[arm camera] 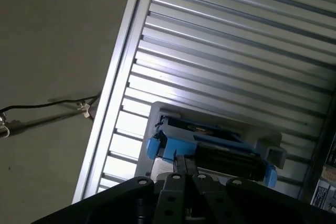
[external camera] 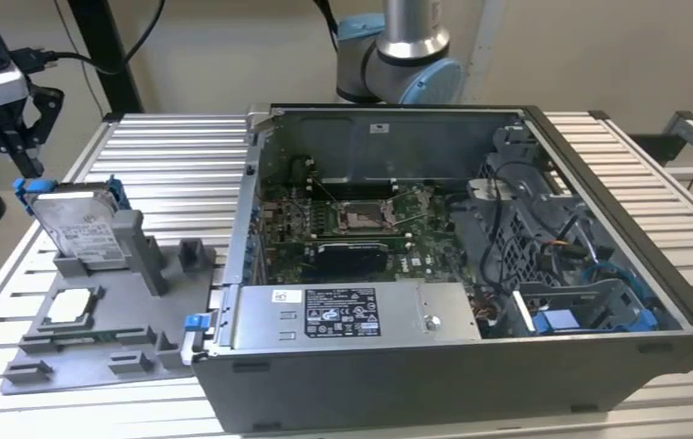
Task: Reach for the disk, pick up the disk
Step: 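Pick up the disk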
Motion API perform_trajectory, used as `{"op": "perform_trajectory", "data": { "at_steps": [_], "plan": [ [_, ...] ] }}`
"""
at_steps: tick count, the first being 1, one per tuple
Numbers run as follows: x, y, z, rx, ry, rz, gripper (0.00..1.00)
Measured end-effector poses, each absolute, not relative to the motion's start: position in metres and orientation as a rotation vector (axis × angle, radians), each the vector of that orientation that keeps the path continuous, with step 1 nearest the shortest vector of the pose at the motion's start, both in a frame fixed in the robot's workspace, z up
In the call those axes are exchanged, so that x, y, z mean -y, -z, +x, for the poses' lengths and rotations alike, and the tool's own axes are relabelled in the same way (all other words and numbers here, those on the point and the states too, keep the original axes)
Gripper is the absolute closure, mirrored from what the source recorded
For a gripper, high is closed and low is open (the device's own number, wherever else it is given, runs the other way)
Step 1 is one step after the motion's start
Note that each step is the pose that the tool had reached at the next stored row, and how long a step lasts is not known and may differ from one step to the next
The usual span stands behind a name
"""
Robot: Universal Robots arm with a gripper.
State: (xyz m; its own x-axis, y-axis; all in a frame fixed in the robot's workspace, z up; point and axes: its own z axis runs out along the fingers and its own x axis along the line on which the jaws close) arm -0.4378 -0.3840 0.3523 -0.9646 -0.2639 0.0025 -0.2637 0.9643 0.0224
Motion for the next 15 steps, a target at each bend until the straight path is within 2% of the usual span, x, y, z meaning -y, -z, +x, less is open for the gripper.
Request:
{"op": "perform_trajectory", "data": {
  "at_steps": [15],
  "plan": [
    [0.3840,-0.3523,-0.4378,3.087,0.034,0.545,1.00]
  ]
}}
